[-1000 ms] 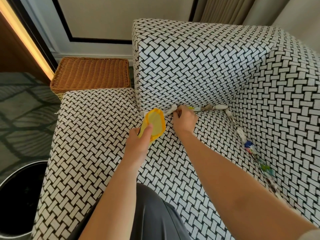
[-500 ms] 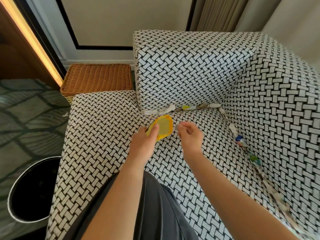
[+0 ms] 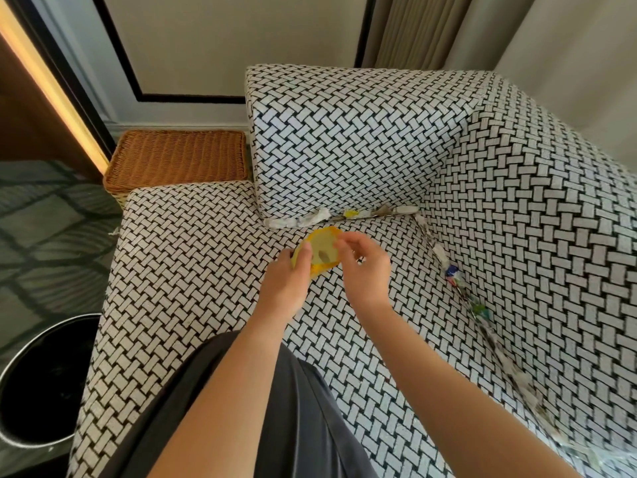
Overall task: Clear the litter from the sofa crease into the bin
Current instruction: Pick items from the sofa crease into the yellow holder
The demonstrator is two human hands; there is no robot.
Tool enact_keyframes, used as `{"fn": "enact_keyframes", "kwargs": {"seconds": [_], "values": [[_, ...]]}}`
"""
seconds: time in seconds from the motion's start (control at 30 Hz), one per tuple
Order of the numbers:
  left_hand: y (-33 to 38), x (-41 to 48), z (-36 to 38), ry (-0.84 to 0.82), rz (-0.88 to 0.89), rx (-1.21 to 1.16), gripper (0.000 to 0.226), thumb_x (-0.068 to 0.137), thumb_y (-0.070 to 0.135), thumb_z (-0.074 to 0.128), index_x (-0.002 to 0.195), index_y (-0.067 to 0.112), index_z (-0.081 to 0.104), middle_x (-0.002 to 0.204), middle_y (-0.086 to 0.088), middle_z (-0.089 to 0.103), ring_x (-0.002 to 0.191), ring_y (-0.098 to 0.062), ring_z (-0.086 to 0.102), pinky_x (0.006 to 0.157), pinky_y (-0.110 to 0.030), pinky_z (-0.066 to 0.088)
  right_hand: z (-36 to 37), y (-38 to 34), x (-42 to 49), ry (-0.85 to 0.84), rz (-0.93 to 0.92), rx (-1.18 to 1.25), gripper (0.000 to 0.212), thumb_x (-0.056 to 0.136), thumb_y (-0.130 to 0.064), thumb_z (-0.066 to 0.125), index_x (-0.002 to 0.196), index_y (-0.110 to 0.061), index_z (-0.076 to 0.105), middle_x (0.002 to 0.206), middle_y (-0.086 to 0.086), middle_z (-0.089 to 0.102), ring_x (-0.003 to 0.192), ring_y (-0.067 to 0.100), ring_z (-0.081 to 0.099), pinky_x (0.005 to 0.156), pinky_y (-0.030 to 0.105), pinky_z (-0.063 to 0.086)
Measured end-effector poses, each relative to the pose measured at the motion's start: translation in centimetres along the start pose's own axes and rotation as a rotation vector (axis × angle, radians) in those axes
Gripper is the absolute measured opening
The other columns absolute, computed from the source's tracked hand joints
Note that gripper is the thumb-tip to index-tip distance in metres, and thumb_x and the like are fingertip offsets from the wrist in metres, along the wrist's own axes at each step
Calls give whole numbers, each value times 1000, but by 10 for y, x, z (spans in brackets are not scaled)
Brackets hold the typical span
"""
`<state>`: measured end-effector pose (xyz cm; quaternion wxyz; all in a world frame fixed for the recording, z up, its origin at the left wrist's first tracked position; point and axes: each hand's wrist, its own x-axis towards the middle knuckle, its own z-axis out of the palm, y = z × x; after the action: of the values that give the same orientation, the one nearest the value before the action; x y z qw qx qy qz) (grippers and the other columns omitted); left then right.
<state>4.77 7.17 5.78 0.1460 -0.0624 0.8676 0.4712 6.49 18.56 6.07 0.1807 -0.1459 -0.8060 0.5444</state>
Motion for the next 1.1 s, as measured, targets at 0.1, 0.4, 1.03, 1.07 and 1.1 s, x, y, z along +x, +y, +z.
{"fn": "enact_keyframes", "kwargs": {"seconds": [0.1, 0.4, 1.03, 1.07, 1.1], "values": [[0, 3, 0, -11, -6, 13, 56, 94, 57, 19, 113, 13, 48, 92, -8, 54, 65, -12, 47, 51, -24, 33, -9, 20, 17, 71, 75, -21, 15, 93, -16, 50, 102, -18, 62, 89, -9, 61, 77, 2, 52, 61, 5, 43], [0, 16, 2, -18, -49, -6, 54, 94, 57, 20, 110, 13, 48, 90, -7, 52, 65, -12, 47, 50, -26, 32, 5, 88, 70, 50, 66, -589, 26, 90, -21, 56, 116, -16, 58, 106, 4, 57, 102, 19, 52, 98, 37, 38], [7, 30, -10, -86, -410, -575, 56, 94, 57, 27, 133, 20, 40, 131, -14, 45, 117, -32, 45, 57, -29, 45, 19, 85, 155, -221, 75, -1050, 39, 89, -51, 46, 114, -25, 62, 126, 14, 50, 126, 32, 37, 101, 45, 36], [7, 29, -10, -86, -406, -572, 55, 94, 57, 26, 132, 20, 40, 130, -14, 45, 117, -32, 45, 57, -29, 44, 20, 86, 151, -201, 55, -1046, 38, 91, -48, 46, 115, -23, 61, 128, 14, 50, 127, 32, 36, 102, 45, 34], [7, 28, -10, -86, -401, -565, 54, 94, 57, 26, 131, 20, 41, 129, -14, 45, 117, -32, 45, 57, -29, 44, 21, 86, 147, -169, 30, -1024, 36, 92, -45, 46, 116, -21, 61, 128, 13, 50, 127, 31, 36, 102, 44, 31]]}}
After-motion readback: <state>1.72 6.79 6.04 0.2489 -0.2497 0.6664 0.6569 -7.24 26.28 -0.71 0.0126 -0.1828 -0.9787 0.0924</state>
